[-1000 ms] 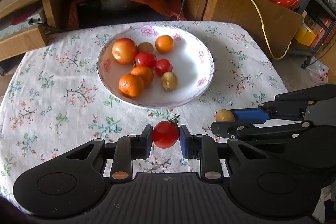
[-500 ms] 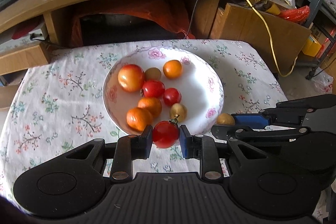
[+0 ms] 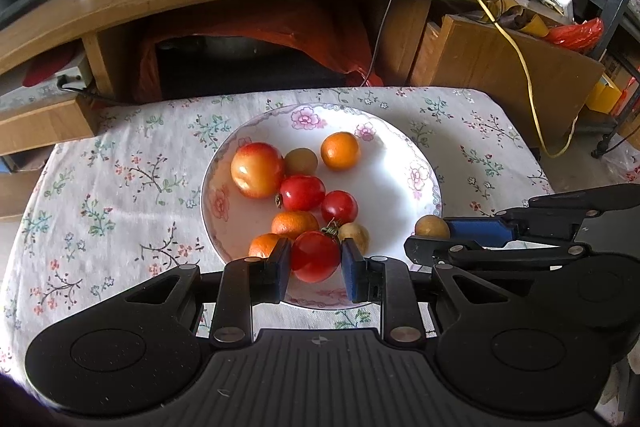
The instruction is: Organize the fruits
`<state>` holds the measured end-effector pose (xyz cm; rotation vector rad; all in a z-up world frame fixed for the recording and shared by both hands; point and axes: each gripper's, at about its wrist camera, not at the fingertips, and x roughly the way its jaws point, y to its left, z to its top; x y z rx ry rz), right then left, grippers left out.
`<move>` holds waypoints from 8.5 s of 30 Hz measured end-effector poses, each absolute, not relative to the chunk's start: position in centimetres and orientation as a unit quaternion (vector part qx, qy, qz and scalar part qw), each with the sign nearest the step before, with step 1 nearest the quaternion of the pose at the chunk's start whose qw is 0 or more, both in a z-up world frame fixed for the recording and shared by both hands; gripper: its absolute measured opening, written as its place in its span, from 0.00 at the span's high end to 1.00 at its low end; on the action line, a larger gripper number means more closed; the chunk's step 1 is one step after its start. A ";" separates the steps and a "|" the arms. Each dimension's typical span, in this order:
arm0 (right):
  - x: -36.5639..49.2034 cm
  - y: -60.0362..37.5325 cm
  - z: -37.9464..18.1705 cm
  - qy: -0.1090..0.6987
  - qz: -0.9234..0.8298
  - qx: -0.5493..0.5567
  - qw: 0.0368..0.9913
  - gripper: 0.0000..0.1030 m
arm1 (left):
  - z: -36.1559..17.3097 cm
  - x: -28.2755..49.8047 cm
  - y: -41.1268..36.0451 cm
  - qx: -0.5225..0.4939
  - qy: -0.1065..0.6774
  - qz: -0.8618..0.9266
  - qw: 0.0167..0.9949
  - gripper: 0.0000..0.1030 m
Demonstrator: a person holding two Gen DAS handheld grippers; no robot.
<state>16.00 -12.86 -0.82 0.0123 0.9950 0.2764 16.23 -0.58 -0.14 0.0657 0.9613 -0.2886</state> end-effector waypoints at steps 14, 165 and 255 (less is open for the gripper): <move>17.2 -12.5 -1.1 0.469 0.132 0.006 0.873 0.75 | -0.4 17.4 -0.3 0.036 0.459 -0.129 0.878 0.68; 16.6 -13.3 0.1 0.460 0.098 0.033 0.882 0.69 | 1.0 16.3 0.9 0.062 0.432 -0.040 0.899 0.15; -2.3 -14.0 2.3 0.440 0.092 0.067 0.891 0.61 | 1.4 -0.1 1.9 0.043 0.427 -0.039 0.903 0.00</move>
